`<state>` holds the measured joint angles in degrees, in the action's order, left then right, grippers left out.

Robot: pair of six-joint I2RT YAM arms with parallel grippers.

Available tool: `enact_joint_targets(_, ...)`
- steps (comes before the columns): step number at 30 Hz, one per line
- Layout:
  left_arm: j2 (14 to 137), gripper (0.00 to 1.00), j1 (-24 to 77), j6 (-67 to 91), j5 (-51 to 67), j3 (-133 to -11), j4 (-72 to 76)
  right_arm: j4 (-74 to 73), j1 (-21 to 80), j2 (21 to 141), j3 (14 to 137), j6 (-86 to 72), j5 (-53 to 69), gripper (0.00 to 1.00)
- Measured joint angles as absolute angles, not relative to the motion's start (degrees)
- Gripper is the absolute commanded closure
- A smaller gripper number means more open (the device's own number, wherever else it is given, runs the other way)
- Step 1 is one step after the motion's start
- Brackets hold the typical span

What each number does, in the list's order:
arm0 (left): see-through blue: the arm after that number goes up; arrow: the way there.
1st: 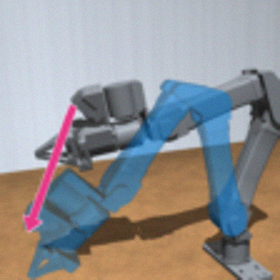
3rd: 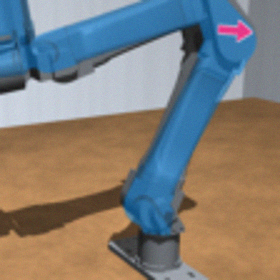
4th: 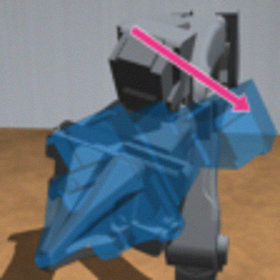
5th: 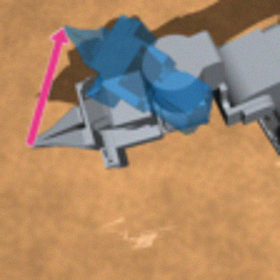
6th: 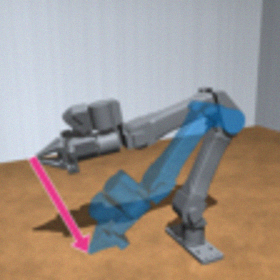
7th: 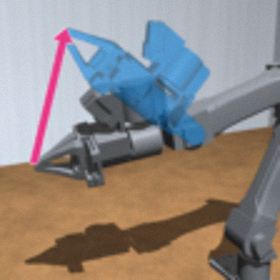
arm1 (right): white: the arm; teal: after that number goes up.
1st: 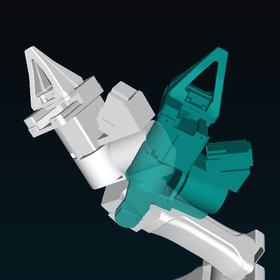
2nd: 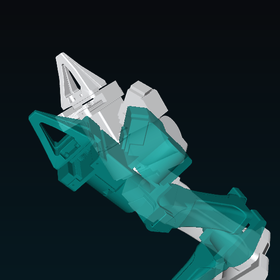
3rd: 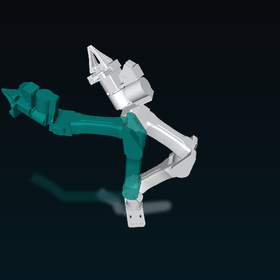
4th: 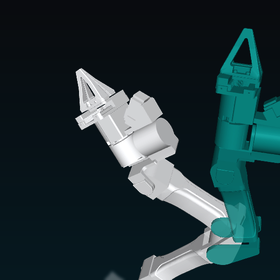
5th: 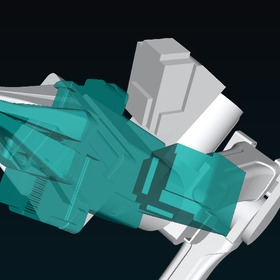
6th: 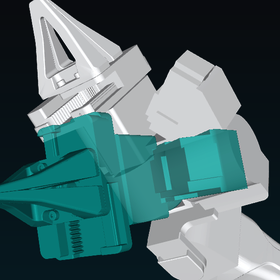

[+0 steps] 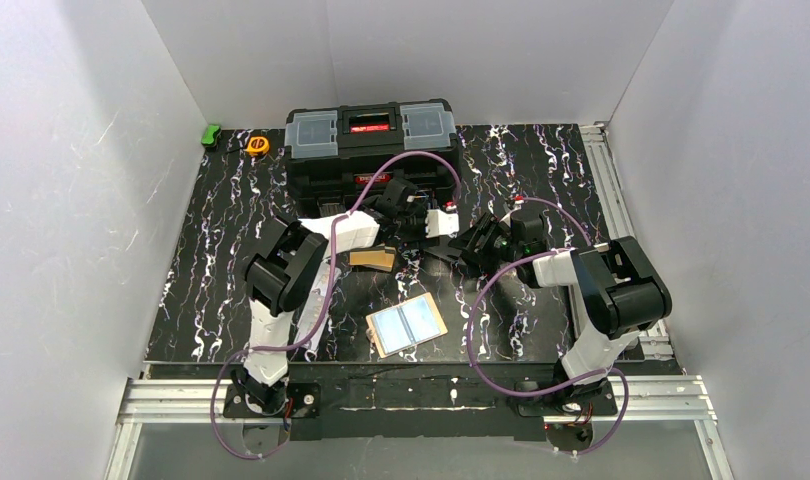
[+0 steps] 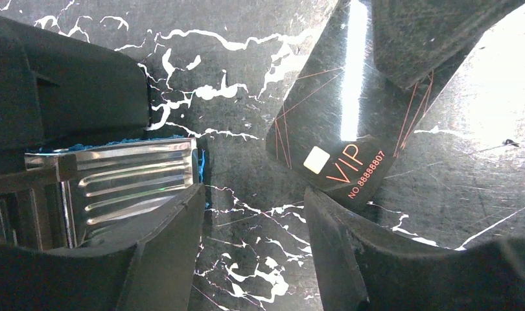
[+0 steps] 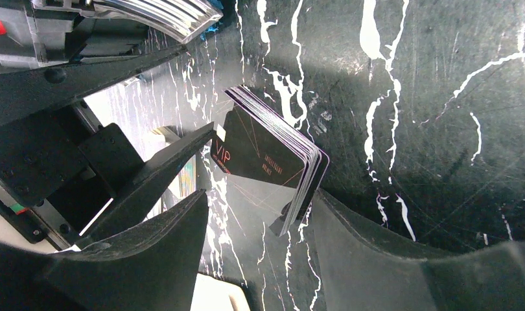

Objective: Put the credit cards into the card holder
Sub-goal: Pick up the credit card from the center of the board.

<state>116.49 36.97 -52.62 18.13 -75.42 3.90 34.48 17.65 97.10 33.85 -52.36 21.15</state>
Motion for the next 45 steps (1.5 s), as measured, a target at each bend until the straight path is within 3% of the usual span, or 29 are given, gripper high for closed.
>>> enact_joint_targets(45,114.8,0.44,39.2,-50.5,16.6,-75.4,3.2,38.5,17.6,95.5,29.2,-53.6,22.3,0.36)
